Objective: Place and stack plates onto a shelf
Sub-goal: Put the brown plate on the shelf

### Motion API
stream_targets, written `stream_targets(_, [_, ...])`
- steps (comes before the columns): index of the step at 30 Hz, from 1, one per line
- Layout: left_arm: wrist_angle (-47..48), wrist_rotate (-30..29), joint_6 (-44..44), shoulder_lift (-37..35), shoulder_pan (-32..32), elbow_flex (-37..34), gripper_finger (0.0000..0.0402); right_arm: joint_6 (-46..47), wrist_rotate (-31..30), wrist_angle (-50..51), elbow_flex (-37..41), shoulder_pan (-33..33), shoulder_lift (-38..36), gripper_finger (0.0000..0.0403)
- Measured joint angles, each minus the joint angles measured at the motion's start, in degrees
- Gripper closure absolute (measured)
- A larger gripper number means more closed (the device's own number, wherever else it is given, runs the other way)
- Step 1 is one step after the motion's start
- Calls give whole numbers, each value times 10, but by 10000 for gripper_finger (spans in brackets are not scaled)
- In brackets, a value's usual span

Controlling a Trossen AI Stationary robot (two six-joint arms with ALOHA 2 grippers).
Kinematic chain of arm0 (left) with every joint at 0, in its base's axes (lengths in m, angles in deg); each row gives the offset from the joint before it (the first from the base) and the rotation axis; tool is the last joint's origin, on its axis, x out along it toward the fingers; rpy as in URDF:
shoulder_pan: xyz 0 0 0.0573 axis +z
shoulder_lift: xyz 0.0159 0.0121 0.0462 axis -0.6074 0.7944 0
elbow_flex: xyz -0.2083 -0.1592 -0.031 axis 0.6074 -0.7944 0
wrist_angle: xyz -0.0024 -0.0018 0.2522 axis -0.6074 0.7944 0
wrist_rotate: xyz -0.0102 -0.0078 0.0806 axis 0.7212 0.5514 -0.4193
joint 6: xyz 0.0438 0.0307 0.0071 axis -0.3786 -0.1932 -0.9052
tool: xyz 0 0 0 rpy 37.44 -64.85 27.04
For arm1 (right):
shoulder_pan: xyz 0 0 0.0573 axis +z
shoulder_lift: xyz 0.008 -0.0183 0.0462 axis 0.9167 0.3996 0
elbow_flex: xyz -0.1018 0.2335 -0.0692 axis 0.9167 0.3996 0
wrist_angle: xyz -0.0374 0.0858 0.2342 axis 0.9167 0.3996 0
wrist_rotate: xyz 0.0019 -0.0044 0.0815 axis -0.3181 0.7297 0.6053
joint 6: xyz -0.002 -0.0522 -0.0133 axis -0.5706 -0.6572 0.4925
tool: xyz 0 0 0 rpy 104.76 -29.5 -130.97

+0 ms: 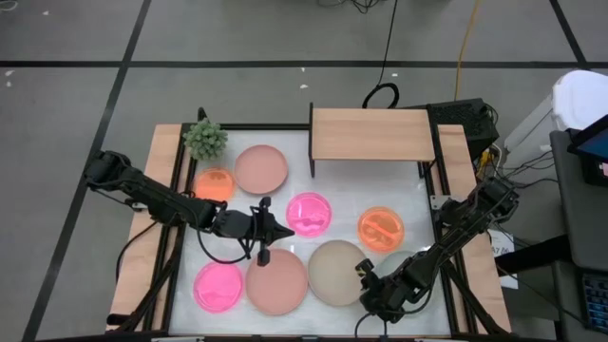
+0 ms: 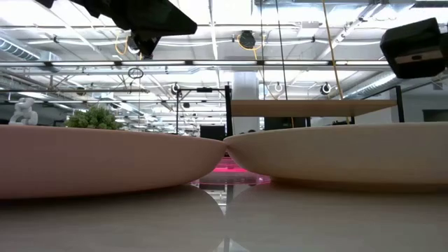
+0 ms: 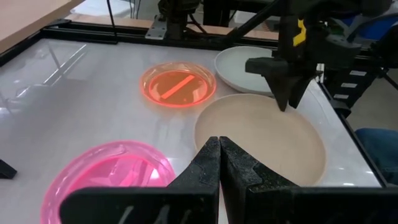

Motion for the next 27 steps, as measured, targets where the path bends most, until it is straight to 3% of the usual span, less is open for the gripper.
stream_targets(12, [0, 0, -4, 0, 0, 0, 400, -52, -17, -20, 23, -1, 0, 393])
stream_targets(27, [1, 0, -64, 0, 3, 0, 400, -99, -44, -24, 21, -7, -37, 401])
